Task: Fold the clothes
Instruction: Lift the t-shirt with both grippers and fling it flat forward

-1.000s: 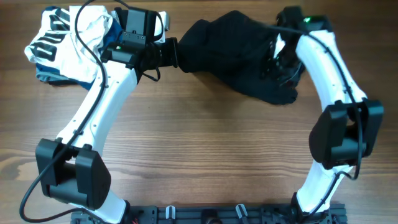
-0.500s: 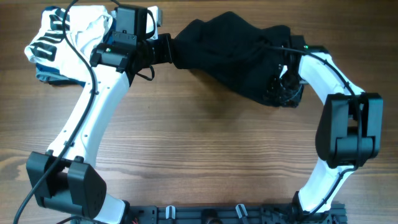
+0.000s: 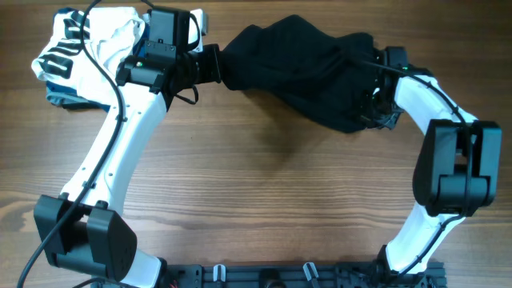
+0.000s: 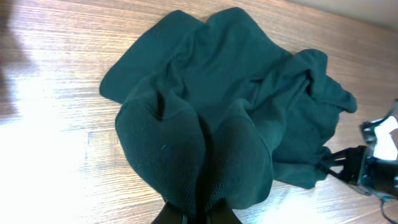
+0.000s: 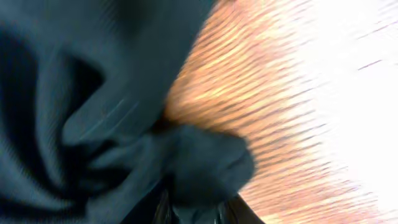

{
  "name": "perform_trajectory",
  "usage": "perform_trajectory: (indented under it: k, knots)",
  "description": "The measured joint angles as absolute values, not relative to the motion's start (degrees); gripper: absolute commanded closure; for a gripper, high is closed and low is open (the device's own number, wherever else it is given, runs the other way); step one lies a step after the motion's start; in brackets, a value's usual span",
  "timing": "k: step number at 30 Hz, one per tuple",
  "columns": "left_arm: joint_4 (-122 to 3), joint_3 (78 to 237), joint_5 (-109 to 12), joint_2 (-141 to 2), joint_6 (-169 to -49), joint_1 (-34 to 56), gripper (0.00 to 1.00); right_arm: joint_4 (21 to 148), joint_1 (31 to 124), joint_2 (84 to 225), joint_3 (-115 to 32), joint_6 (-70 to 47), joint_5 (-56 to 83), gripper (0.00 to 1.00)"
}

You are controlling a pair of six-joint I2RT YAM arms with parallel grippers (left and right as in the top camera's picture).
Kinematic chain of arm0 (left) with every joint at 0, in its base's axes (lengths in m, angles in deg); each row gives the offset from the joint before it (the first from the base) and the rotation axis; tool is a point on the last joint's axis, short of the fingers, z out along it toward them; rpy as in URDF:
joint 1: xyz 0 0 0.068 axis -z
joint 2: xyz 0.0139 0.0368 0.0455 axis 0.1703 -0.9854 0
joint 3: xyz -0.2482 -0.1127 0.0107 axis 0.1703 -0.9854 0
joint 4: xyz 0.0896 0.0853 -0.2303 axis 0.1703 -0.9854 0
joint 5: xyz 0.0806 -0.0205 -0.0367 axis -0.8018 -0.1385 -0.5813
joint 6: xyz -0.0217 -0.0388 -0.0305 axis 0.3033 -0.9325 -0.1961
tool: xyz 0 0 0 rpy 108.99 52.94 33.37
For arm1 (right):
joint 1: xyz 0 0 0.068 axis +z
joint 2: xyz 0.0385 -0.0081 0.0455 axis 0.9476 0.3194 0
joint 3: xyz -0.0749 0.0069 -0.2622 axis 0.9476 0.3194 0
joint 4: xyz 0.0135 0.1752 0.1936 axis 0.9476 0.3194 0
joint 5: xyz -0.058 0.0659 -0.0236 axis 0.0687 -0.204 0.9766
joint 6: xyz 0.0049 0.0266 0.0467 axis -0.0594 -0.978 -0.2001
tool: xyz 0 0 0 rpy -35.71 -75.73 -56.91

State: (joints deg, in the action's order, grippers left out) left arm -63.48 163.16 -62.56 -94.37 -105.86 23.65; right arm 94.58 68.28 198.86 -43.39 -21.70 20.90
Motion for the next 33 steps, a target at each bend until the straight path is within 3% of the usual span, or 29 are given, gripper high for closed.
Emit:
perform_trajectory:
  k: [1, 2, 4, 8, 12, 17, 25, 28, 33]
  knots:
    - [-63.65, 163.16, -62.76, -94.37, -105.86, 23.65, 0.96, 94.52, 67.52, 198.86, -43.39, -21.70, 21.07, 0.78]
    - [-63.72, 163.16, -62.80, -94.37, -105.86, 23.65, 0.96, 94.47, 66.67, 198.86, -43.39, -21.70, 21.12, 0.68]
    - [-63.83, 163.16, -62.95, -94.37, -105.86, 23.65, 0.96, 94.41, 65.53, 198.86, -43.39, -21.74, 21.49, 0.63]
    - [-63.83, 163.16, -62.95, -94.37, -105.86, 23.65, 0.96, 93.97, 65.33, 198.86, -43.39, -21.68, 21.73, 0.62]
    - [-63.83, 163.16, -62.97, -94.37, -105.86, 23.65, 0.96, 93.40, 65.31, 198.86, -43.39, -21.74, 21.73, 0.48]
    - [-63.83, 163.16, -62.97, -94.37, -105.86, 23.65, 0.96, 92.00, 65.31, 198.86, -43.35, -21.68, 21.71, 0.45]
    - [-63.83, 163.16, -62.97, -94.37, -105.86, 23.65, 0.96, 89.25, 65.40, 198.86, -43.35, -21.85, 20.90, 0.72]
    - [-63.83, 163.16, -62.97, -94.37, -105.86, 23.65, 0.96, 88.14, 65.73, 198.86, -43.35, -22.25, 20.22, 0.96]
    - [-63.83, 163.16, -63.00, -94.37, -105.86, 23.65, 0.96, 87.46, 66.64, 198.86, -43.35, -22.38, 19.28, 0.96]
